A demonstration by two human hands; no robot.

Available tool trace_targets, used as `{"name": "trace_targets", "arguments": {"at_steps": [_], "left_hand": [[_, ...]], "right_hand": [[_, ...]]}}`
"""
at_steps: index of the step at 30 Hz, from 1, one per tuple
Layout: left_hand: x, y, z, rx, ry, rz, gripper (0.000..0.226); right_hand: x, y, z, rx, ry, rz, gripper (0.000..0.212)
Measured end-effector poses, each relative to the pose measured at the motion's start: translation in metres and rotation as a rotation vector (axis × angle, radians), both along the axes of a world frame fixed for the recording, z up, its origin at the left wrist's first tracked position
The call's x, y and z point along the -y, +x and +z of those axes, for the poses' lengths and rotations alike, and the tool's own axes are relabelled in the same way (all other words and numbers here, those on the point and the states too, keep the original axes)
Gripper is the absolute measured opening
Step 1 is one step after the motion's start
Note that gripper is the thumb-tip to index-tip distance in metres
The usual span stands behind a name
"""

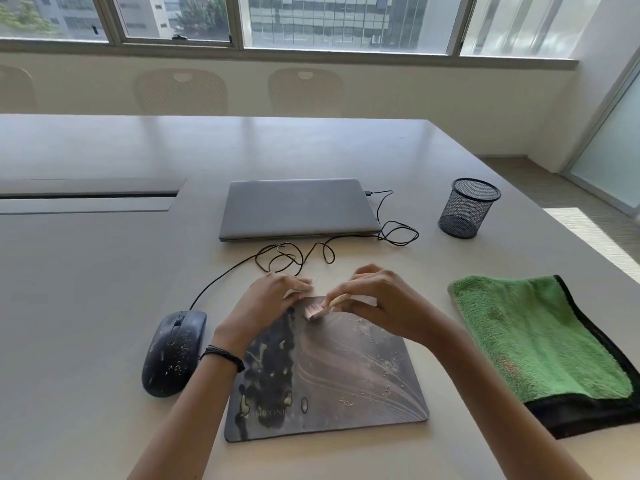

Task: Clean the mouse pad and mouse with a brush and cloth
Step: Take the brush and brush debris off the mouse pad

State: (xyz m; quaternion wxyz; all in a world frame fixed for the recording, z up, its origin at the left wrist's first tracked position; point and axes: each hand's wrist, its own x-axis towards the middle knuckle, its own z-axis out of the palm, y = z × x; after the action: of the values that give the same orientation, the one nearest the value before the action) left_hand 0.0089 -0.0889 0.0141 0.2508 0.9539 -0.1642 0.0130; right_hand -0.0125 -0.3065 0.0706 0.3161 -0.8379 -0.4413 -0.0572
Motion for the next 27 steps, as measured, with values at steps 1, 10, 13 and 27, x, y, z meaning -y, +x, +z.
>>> {"name": "trace_targets", "arguments": {"at_steps": [1,10,13,27], "left_hand": [[0.000,0.000,0.000,0.002,0.002,0.001,0.026],[0.006,-0.002,0.000,0.000,0.052,-0.009,0.026],[0.010,-0.004,-0.001,-0.010,0.034,-0.049,0.029],[0.009,0.001,-0.005,-0.021,0.047,-0.069,0.031]], "right_hand": [[0.003,0.000,0.004,-0.013,-0.017,0.002,0.013],[0.013,0.003,0.011,0.111,0.104,-0.093,0.017],[0.013,0.005,0.000,0.112,0.113,-0.114,0.014],[0.021,0.001,0.009,0.097,0.197,-0.124,0.014]]}}
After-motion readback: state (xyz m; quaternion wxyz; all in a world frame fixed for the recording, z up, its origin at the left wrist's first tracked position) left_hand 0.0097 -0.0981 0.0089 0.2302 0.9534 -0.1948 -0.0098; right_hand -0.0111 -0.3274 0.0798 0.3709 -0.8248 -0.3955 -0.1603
